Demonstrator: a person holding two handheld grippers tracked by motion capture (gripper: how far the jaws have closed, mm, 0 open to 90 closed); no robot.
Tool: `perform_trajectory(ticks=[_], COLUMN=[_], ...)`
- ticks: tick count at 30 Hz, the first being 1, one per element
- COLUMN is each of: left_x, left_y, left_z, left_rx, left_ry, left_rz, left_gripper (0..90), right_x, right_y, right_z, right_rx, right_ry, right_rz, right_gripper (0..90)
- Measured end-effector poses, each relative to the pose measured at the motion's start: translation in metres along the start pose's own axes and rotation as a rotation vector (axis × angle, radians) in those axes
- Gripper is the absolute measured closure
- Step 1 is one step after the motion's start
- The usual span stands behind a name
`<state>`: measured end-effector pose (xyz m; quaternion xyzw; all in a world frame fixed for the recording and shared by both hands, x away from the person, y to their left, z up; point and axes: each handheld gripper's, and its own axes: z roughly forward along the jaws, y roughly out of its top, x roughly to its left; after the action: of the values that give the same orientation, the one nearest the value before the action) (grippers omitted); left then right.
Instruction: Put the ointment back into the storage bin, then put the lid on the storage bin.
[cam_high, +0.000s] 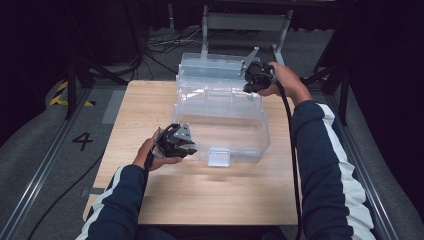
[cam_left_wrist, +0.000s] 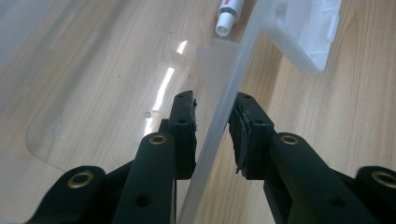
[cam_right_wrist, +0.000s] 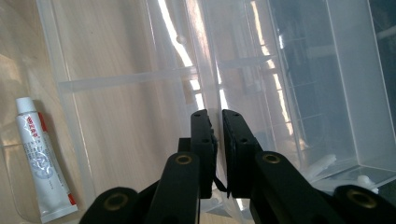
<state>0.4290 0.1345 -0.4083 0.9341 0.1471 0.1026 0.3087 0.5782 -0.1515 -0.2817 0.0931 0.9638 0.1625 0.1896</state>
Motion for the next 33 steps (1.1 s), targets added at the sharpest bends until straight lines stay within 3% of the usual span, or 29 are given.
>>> perform_trajectory(ticks=[14,33], left_x=[-0.0015,-0.001], left_y=[-0.0012,-0.0012], left_z=[0.0003,0.0005], left_rx=[-0.012,-0.021], left_ry=[0.01,0.008], left_rz=[-0.006,-0.027], left_gripper=[70.5,70.4], right_x=[0.0036,0.0036], right_y=[-0.0017,-0.0061], right_z=[-0.0007,-0.002], right_rx=[-0.021,-0.082], right_ry=[-0.018,0.01], right_rz=[0.011,0.029], right_gripper=[85.0,86.7])
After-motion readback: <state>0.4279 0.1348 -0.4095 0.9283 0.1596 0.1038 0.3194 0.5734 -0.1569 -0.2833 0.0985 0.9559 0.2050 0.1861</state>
